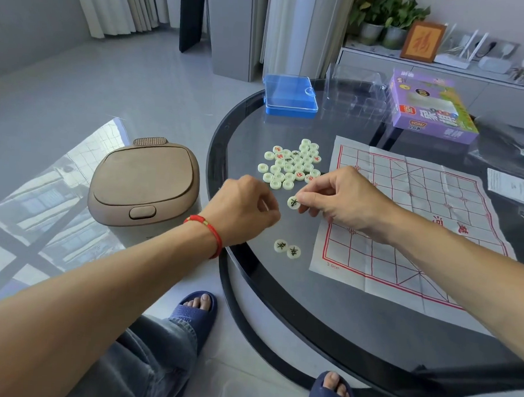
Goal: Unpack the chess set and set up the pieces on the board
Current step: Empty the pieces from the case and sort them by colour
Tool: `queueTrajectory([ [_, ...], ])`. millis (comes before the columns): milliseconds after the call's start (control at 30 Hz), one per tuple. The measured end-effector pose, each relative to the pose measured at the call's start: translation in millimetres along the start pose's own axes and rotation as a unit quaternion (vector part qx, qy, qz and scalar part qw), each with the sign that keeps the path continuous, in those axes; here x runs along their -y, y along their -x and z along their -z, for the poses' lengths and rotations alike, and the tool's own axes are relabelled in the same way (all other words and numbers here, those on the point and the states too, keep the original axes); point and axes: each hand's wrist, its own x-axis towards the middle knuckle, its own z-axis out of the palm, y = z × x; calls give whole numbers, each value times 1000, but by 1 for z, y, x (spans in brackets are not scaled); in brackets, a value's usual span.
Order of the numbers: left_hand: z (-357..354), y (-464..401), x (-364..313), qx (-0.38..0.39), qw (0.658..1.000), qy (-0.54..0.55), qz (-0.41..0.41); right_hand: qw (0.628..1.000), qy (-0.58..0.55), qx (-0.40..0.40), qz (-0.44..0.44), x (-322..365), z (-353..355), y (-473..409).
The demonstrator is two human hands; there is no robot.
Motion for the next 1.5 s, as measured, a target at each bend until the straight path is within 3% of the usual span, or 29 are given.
queueTrajectory([
  [100, 2, -4, -1, 9, 983, 172, 58, 999, -26, 27, -8, 5, -6, 2],
  [167, 3, -5, 0, 10, 976, 202, 75, 1000, -5, 20, -5, 6, -11, -1],
  [267, 3, -7, 5, 3, 988, 134, 77, 985, 145, -82, 32, -2, -14, -9],
  [333, 3, -7, 6, 0, 997, 51, 50, 948, 280, -141, 59, -11, -13, -14],
  [467, 0, -2, 4, -17, 999, -40, -19, 902, 388, -175, 70, -22, -9, -18],
  [933, -13, 4, -7, 33, 994, -61, -82, 944, 298, -95, 103, -15, -10, -10],
  [1067, -11, 0, -5, -9, 997, -62, -54, 961, 243, -89, 100, -6, -12, -8],
  [1167, -6, -10, 0, -35, 995, 79, 57, 973, 174, -80, 131, 7, -16, -4],
  [1233, -2, -14, 1, 6, 957, 263, 122, 972, 152, -70, 164, 15, -23, -1],
  [1300, 3, -14, 4, 26, 917, 363, 164, 971, 145, -56, 181, 18, -27, -2],
  [1367, 5, -16, 15, 3, 937, 308, 165, 968, 163, -51, 186, 15, -28, -8],
  [1433, 9, -19, 25, -44, 979, 160, 121, 957, 218, -107, 161, 5, -24, -19],
  [1500, 12, -20, 30, -74, 991, 57, 93, 933, 305, -160, 100, -8, -16, -28],
])
